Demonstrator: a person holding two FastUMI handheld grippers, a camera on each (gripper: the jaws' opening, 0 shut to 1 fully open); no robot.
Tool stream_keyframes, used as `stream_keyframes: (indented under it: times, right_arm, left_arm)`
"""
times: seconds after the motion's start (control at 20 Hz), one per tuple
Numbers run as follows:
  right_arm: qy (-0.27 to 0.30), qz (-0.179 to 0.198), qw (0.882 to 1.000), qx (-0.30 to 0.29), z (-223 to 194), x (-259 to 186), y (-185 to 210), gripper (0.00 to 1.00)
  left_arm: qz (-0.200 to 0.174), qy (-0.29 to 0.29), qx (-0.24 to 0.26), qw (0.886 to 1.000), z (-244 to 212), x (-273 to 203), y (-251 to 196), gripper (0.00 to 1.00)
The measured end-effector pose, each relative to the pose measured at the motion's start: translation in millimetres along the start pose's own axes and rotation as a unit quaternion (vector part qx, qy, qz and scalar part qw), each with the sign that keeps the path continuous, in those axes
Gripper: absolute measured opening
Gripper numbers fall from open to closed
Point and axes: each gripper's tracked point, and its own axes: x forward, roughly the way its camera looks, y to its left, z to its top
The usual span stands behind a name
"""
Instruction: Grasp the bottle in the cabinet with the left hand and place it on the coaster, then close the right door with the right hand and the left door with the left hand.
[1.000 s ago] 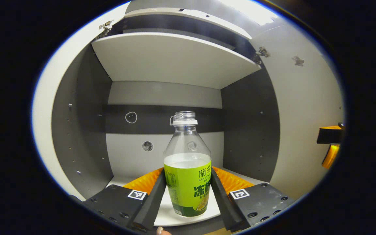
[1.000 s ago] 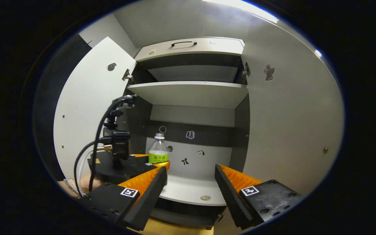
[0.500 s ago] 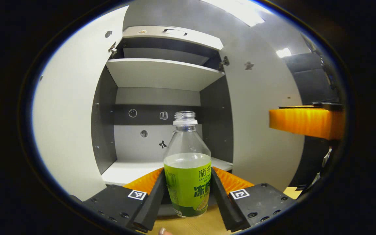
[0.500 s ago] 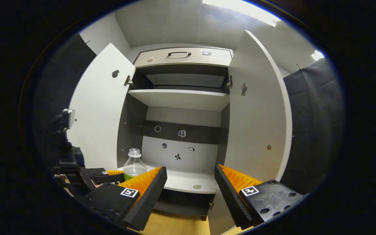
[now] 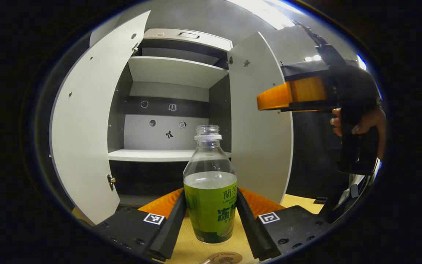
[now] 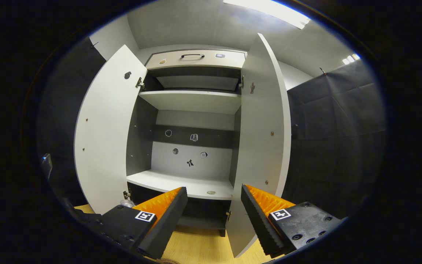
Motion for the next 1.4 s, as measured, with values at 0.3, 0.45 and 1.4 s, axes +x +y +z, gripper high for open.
stream_keyframes:
  times: [0.3,0.45,1.4]
  right_arm:
    - [0.008,0.000,1.000,-0.015,-41,-5,-16,0.98]
    - [0.005,0.012,1.000,-0.018,-59,-7,-17,0.98]
    - [0.037,0.111,0.992,-0.049,-105,-10,8,0.98]
  left_arm:
    - [0.017,0.017,-0.021,0.999,-70,-9,-11,0.78]
    - [0.023,0.024,-0.015,0.999,-102,-11,-17,0.78]
    - [0.055,0.070,0.014,0.996,-192,-28,-22,0.96]
